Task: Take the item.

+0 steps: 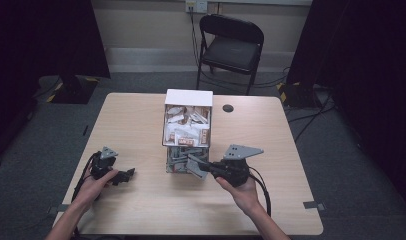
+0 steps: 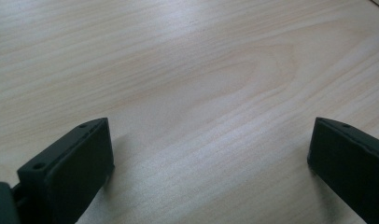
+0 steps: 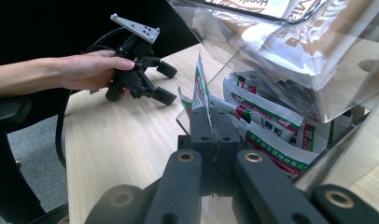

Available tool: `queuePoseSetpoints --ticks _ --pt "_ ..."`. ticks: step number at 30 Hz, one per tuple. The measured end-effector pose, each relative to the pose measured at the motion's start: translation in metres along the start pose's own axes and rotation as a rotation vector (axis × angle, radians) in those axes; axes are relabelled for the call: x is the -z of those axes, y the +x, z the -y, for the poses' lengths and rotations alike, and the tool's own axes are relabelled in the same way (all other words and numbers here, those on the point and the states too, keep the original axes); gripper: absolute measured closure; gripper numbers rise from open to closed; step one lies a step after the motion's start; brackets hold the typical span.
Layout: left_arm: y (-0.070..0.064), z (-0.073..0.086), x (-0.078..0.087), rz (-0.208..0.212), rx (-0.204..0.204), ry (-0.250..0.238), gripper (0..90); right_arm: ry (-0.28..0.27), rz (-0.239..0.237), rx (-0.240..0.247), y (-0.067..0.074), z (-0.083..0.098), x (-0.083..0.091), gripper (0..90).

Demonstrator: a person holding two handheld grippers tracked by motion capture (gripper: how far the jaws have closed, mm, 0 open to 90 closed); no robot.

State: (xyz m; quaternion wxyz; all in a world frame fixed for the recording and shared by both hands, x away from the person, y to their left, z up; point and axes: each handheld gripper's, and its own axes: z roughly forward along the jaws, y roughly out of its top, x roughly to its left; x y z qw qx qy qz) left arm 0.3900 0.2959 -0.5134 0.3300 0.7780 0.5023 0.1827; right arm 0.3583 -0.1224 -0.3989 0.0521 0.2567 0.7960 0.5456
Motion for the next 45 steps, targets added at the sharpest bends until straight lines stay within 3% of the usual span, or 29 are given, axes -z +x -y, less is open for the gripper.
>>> queuePoseSetpoints --ticks 20,27,45 --pt "0.0 0.0 0.0 0.0 0.0 0.0 0.0 -0.019 0.036 -0.024 -0.004 0.006 0.029 90.0" --pt "0.0 0.0 0.0 0.0 0.0 0.0 0.0 -0.002 0.058 -0.023 -0.007 0.008 0.036 90.0" --pt "0.0 0.0 0.0 -0.001 0.0 -0.002 0.0 -0.045 0.133 -0.057 -0.029 0.008 0.06 90.0"
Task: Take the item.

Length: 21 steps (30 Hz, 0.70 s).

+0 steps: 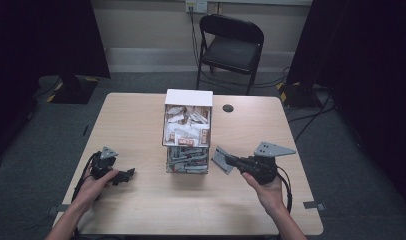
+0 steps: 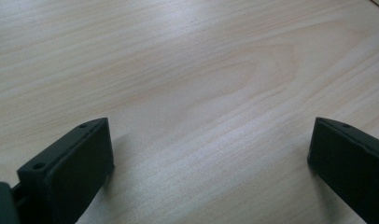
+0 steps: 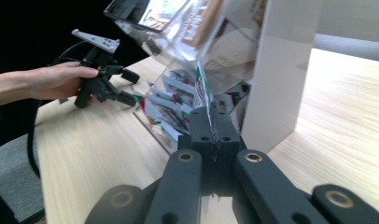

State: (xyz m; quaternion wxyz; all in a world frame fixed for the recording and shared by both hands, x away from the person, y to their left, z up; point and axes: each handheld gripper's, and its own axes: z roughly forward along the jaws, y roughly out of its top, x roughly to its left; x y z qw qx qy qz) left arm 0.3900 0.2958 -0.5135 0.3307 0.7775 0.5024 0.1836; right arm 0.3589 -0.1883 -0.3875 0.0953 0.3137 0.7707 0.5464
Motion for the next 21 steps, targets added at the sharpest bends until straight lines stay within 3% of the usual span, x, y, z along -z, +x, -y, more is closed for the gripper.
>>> queuePoseSetpoints --ticks 21 --pt "0.0 0.0 0.0 0.001 0.0 0.002 0.0 0.003 0.067 -0.037 -0.033 -0.007 -0.006 90.0"
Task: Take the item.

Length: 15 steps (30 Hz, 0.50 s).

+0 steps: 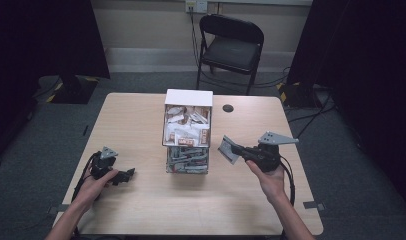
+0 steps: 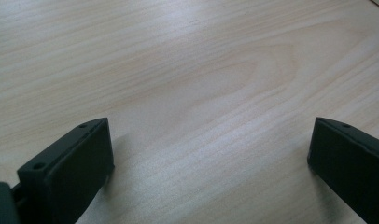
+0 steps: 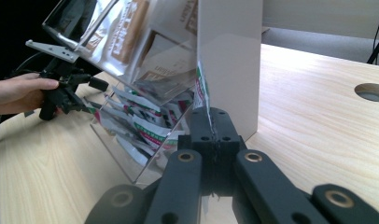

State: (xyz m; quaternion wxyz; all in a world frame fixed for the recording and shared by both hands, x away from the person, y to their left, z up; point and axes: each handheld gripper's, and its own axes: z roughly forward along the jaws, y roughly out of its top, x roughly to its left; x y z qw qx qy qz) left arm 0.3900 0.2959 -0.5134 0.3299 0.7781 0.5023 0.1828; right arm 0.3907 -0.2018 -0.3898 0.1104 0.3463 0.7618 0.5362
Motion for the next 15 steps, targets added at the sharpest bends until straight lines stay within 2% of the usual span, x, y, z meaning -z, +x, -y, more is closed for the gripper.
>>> queuePoseSetpoints --ticks 8,15 --pt "0.0 0.0 0.0 0.0 -0.001 0.0 0.0 -0.005 0.019 -0.01 -0.009 -0.008 -0.007 90.0" --pt "0.0 0.0 0.0 0.0 0.0 0.0 0.0 0.006 0.028 -0.029 -0.017 -0.006 -0.017 90.0"
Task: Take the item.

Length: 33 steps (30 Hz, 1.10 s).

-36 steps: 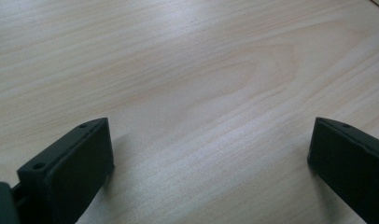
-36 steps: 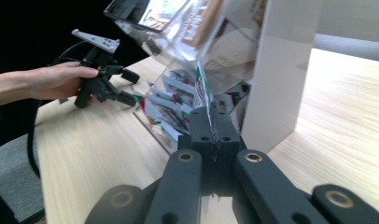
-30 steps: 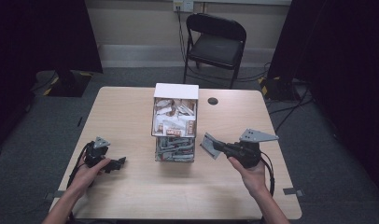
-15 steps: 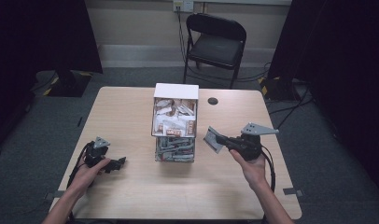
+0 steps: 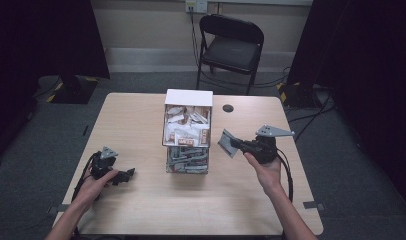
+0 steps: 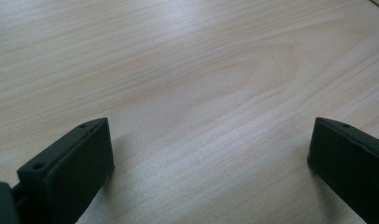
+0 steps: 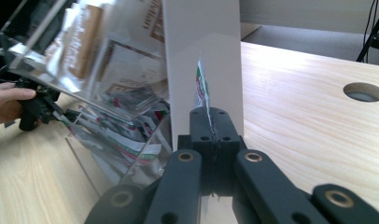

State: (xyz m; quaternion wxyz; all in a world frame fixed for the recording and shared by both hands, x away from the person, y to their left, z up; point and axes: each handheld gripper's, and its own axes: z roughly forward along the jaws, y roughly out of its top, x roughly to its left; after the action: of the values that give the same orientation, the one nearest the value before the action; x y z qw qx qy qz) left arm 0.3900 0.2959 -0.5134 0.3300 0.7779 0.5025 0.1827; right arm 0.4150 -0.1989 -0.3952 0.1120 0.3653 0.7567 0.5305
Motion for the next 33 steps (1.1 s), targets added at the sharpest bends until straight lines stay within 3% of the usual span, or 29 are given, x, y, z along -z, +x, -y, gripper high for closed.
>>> queuePoseSetpoints --ticks 14,33 --pt "0.0 0.0 0.0 -0.001 0.0 -0.002 0.0 0.04 0.041 -0.035 -0.022 0.006 -0.022 90.0" --pt "0.0 0.0 0.0 0.0 -0.001 0.0 0.0 0.097 0.048 -0.054 -0.033 0.019 -0.05 90.0"
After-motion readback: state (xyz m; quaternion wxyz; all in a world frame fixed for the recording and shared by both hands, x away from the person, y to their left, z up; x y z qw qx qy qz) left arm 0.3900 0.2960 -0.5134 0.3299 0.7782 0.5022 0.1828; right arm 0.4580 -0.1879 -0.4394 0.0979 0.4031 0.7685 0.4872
